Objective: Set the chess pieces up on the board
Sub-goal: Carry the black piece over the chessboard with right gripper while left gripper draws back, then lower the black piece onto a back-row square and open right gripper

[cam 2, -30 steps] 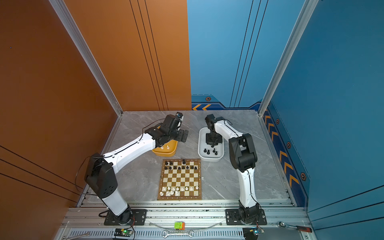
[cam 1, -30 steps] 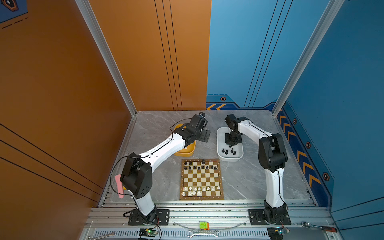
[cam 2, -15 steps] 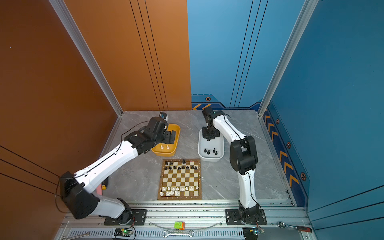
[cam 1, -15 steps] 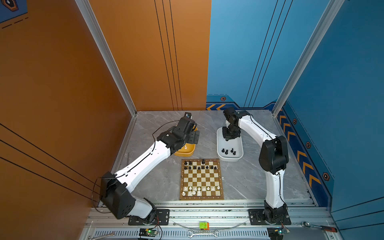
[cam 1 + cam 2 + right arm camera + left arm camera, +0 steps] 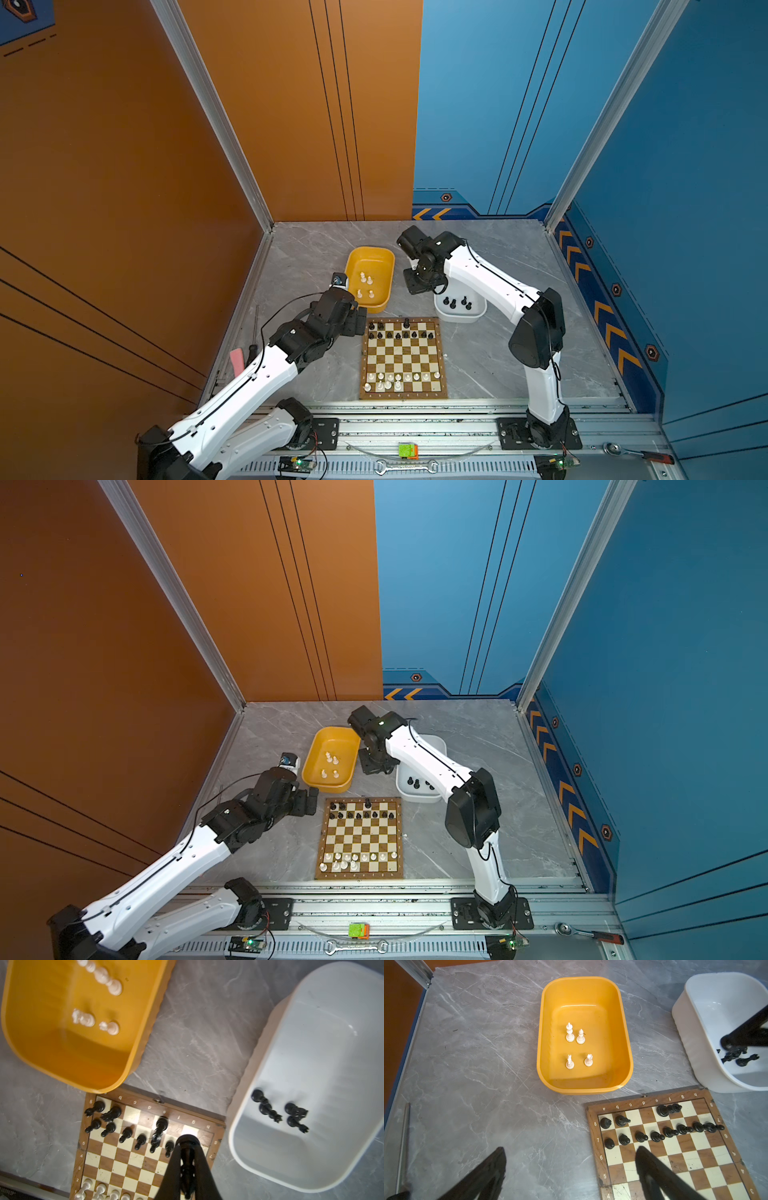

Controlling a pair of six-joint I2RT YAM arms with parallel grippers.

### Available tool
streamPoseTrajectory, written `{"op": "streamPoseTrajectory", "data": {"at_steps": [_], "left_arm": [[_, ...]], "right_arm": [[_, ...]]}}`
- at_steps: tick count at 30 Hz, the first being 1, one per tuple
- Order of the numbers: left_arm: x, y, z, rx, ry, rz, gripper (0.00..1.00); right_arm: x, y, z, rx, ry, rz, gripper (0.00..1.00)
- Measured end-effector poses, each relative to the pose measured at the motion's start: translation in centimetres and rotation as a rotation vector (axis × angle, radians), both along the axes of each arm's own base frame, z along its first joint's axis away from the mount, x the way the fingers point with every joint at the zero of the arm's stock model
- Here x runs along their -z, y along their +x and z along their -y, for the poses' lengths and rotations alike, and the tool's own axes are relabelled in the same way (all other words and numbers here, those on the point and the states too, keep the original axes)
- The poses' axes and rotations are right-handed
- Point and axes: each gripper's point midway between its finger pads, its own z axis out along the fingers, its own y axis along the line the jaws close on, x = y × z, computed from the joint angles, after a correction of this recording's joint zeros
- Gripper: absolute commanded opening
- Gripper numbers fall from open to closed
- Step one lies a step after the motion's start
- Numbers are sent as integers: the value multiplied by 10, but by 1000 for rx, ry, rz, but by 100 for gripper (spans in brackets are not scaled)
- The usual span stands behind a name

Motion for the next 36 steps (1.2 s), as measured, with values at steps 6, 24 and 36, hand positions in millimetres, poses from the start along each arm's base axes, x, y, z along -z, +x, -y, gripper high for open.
{"op": "streamPoseTrajectory", "data": {"at_steps": [6, 24, 36], "left_arm": [[-5, -12, -8, -13, -54, 43, 98], [-1, -15, -16, -33, -51, 33, 98], [2, -13, -22, -58, -53, 21, 98]], "right_arm": [[26, -25, -33, -71, -41, -37, 9], [79, -41, -46, -108, -131, -114, 9], [98, -44, -48, -111, -148, -154, 9]]}}
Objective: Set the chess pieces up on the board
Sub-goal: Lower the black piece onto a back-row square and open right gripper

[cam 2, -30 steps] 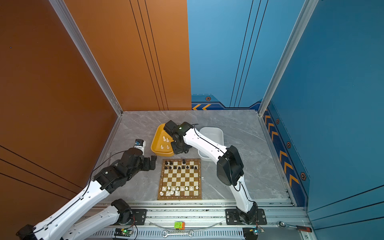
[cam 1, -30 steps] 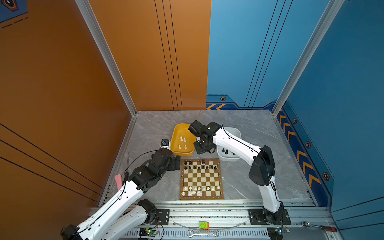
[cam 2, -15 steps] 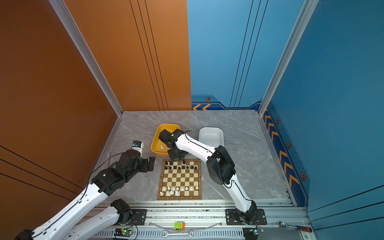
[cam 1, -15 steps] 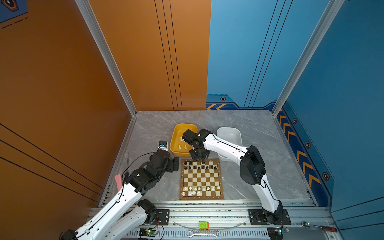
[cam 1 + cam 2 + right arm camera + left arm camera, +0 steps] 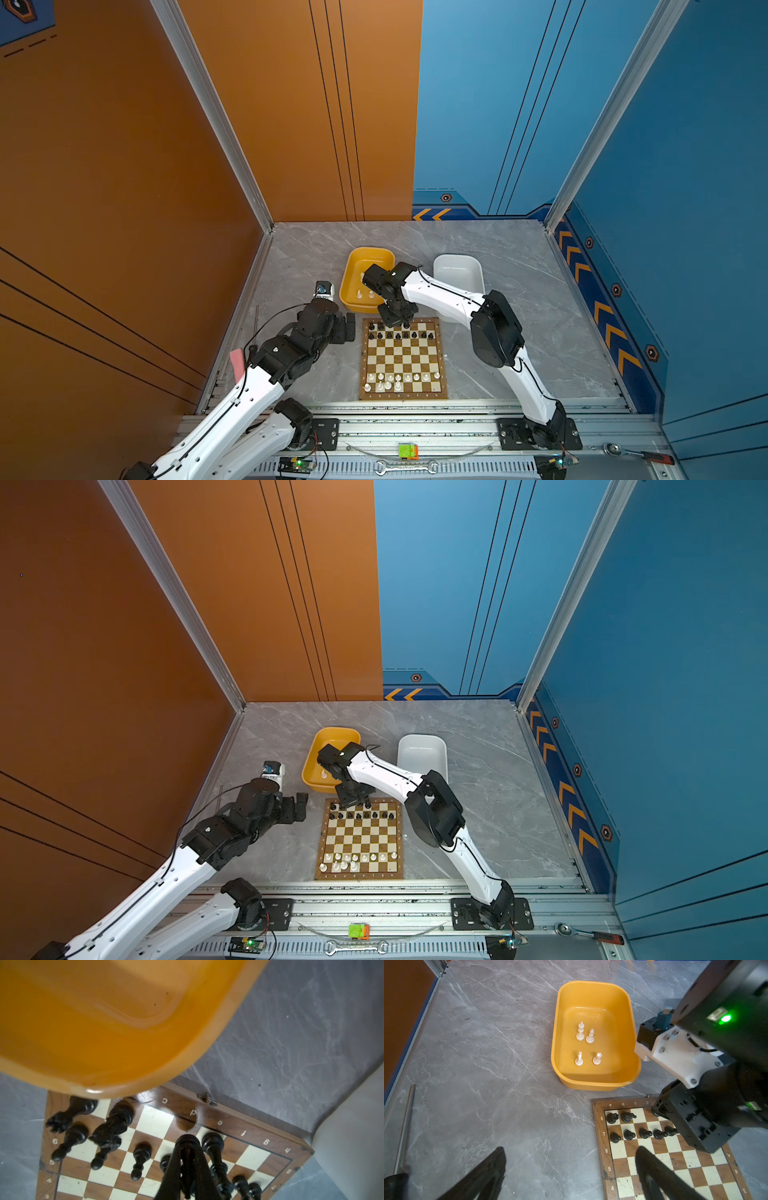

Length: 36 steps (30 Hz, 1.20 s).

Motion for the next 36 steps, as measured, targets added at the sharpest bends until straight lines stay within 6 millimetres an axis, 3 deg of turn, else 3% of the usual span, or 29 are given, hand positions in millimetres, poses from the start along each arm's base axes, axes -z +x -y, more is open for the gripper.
{"op": "streamPoseTrajectory", "data": {"at_steps": [12, 27, 36], "left_arm": [[6, 3, -6, -3, 6, -26, 97], [6, 4, -8, -6, -7, -34, 98], [3, 3, -8, -5, -15, -21, 98]], "right_arm": [[13, -1, -4, 10, -1, -30, 11], [13, 2, -4, 25, 6, -32, 13], [13, 2, -4, 25, 8, -34, 28]]}}
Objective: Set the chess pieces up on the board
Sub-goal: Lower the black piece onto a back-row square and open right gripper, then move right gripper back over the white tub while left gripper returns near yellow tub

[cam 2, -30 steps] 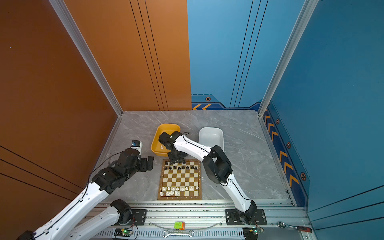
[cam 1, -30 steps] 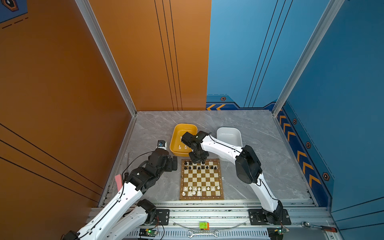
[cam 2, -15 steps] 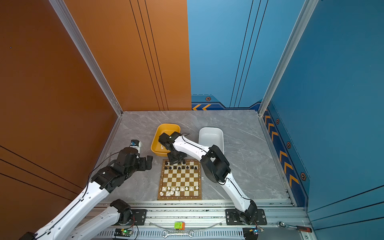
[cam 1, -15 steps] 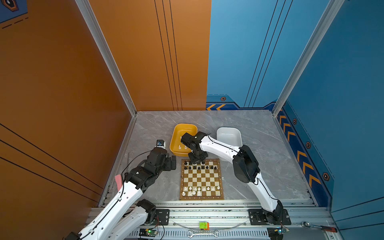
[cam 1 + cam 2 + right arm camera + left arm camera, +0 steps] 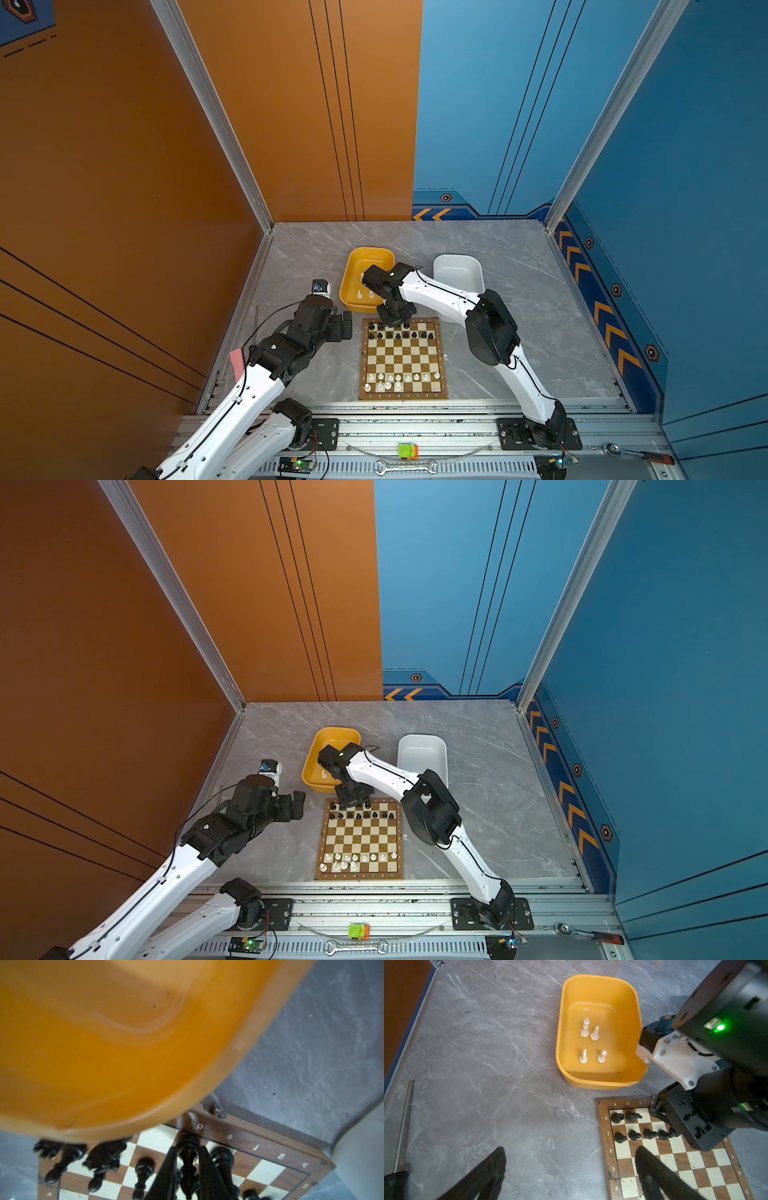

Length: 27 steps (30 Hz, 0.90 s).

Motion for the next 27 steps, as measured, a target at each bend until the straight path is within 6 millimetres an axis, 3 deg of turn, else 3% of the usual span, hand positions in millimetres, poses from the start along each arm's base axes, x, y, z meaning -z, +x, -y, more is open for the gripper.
{"op": "streamPoseTrajectory", "data": {"at_steps": [6, 17, 22, 27], "left_arm": [[-3, -1, 0, 0, -5, 11, 98], [-2, 0, 0, -1, -4, 9, 98], [-1, 9, 4, 0, 9, -14, 98], [-4, 31, 16, 16, 29, -22, 98]], "right_arm": [[-2, 1, -1, -1, 7, 4, 32], [-34, 29, -12, 31, 102, 62, 35], [-41, 46, -3, 60, 117, 80, 35], [-58, 68, 19, 105, 131, 113, 35]]}}
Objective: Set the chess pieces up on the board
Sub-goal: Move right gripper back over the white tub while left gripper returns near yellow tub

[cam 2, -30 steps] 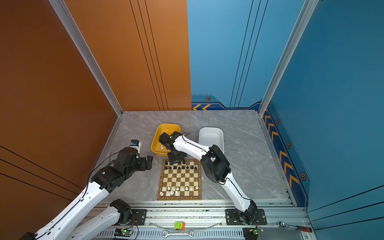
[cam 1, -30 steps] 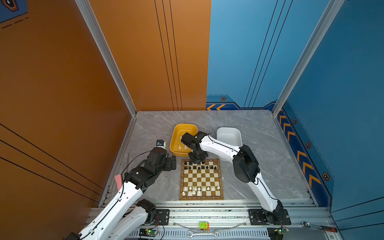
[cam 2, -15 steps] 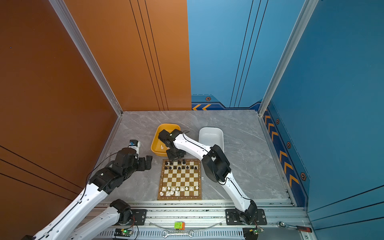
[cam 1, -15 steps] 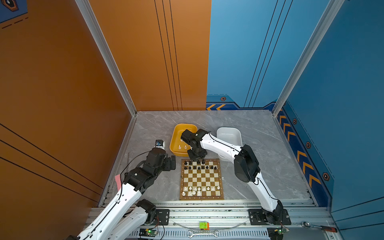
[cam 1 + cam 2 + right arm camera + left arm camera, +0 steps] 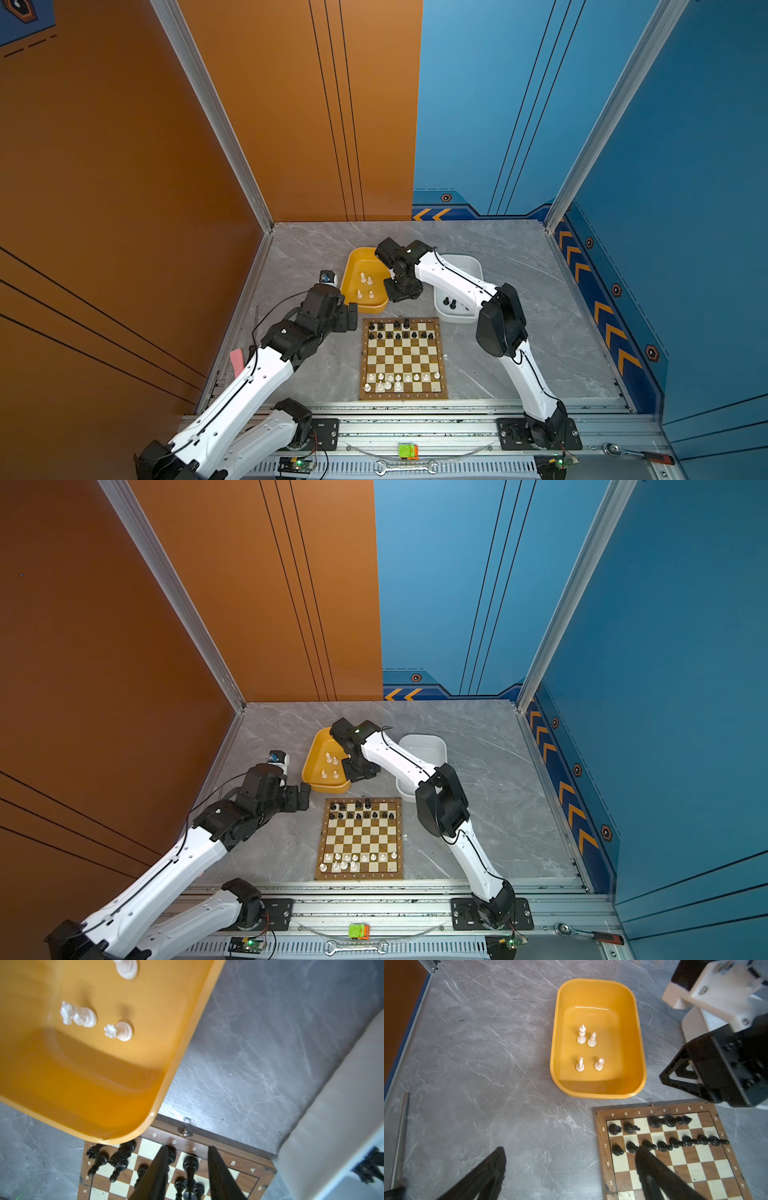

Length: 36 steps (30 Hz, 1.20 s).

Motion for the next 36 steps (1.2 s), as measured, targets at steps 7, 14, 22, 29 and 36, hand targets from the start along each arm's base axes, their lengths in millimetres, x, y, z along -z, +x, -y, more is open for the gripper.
{"op": "streamPoseTrajectory", "data": {"at_steps": [7, 14, 22, 29, 36], "left_arm": [[-9, 52, 43, 53, 16, -15, 98], [-38, 102, 133, 199, 11, 42, 98], [-18, 113, 200, 313, 22, -5, 98], [-10, 110, 208, 335, 25, -24, 98], [-9, 111, 207, 343, 28, -30, 98]], "right_arm": [[-47, 36, 69, 111, 24, 75, 35], [-36, 61, 153, 252, -17, 33, 32], [0, 39, 183, 266, -60, -92, 29], [1, 21, 174, 239, -37, -121, 30], [20, 4, 171, 221, -56, -162, 30]]}}
